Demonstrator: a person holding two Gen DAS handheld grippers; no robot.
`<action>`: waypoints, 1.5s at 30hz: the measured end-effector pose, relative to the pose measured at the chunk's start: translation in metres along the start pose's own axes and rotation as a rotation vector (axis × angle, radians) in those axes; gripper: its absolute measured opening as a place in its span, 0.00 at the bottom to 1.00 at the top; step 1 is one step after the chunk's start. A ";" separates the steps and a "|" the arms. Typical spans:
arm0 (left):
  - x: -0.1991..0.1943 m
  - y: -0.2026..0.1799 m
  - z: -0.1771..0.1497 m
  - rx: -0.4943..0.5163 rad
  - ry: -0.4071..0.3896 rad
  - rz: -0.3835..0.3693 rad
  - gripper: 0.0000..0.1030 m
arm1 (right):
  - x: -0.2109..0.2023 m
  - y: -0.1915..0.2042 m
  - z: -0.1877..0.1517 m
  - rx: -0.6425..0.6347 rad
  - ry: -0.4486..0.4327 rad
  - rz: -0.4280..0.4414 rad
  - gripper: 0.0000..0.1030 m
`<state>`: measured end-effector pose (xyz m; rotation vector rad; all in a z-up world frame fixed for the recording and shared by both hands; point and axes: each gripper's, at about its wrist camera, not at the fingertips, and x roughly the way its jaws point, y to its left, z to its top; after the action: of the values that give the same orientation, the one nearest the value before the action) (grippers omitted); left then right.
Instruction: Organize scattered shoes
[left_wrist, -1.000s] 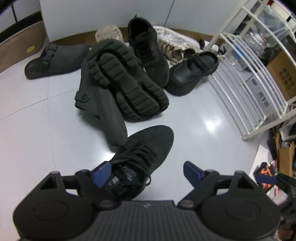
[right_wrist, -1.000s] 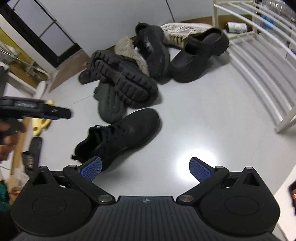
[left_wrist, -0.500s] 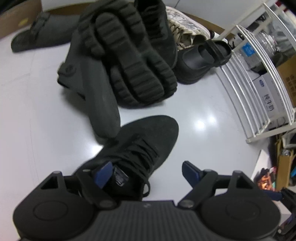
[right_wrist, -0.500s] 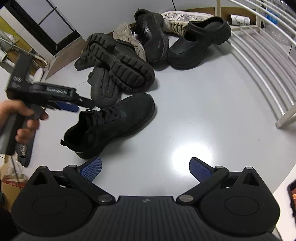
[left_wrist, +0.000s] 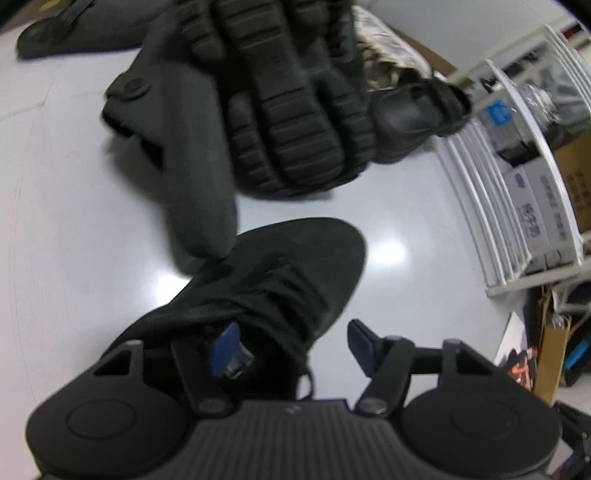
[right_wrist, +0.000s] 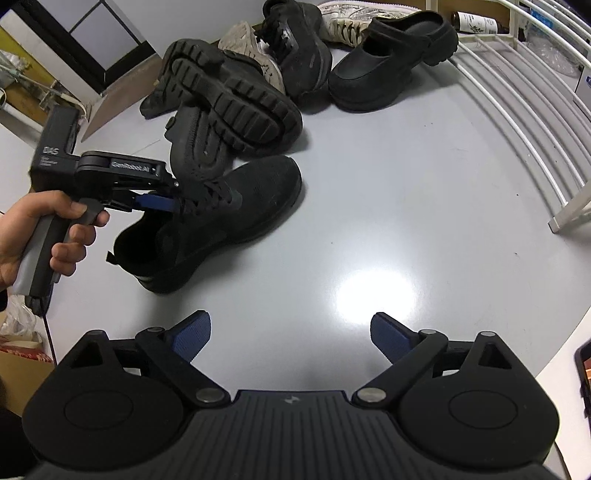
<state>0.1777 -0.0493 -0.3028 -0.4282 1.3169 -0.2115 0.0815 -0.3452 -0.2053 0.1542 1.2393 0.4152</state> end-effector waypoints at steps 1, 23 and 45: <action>0.000 0.001 0.000 0.006 -0.006 0.010 0.61 | 0.000 0.000 0.000 0.001 -0.001 -0.003 0.94; 0.011 -0.035 0.012 -0.004 0.038 -0.103 0.03 | 0.004 -0.029 -0.006 0.111 0.009 -0.029 0.94; 0.086 -0.159 -0.004 -0.103 0.035 -0.284 0.02 | 0.000 -0.084 -0.031 0.226 0.003 -0.129 0.94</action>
<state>0.2091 -0.2273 -0.3127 -0.7024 1.3021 -0.3900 0.0713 -0.4249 -0.2437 0.2651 1.2898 0.1627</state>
